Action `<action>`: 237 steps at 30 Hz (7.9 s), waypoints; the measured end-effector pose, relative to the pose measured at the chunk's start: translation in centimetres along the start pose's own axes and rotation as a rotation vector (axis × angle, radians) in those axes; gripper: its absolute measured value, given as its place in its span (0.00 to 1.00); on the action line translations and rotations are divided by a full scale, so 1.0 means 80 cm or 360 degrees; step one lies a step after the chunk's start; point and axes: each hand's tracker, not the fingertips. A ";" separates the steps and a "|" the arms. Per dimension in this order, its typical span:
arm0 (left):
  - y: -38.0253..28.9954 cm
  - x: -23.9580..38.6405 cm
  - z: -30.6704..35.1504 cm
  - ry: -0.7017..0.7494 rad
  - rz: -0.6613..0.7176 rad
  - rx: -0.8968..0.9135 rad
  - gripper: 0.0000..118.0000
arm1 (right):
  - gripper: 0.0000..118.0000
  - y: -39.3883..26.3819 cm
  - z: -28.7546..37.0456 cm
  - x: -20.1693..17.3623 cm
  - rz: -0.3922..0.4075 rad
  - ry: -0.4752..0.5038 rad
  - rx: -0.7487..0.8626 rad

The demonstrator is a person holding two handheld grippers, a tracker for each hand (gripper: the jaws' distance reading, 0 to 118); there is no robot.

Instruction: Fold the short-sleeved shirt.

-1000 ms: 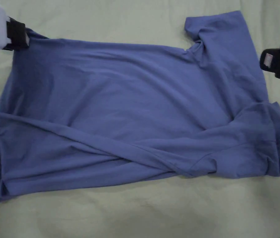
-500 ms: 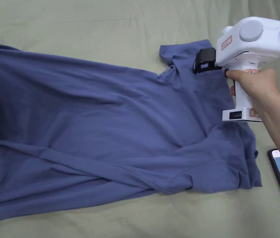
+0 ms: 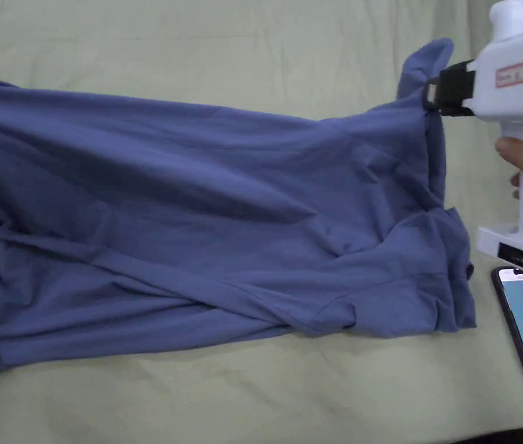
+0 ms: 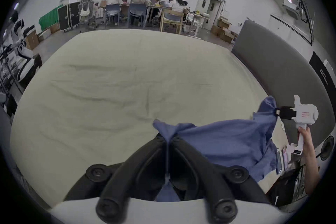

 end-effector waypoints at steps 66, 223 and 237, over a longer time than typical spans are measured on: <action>-0.192 -0.031 -0.020 0.0056 0.0207 -0.0409 0.04 | 0.02 -0.194 0.162 -0.162 0.0239 0.0188 -0.0187; -0.112 0.108 0.088 -0.0018 -0.0088 -0.0254 0.02 | 0.02 -0.166 0.064 -0.277 0.0348 0.0636 -0.0322; -0.160 0.056 -0.087 -0.0624 0.0240 -0.0724 0.86 | 0.02 -0.180 -0.056 -0.256 0.0430 0.0673 -0.0560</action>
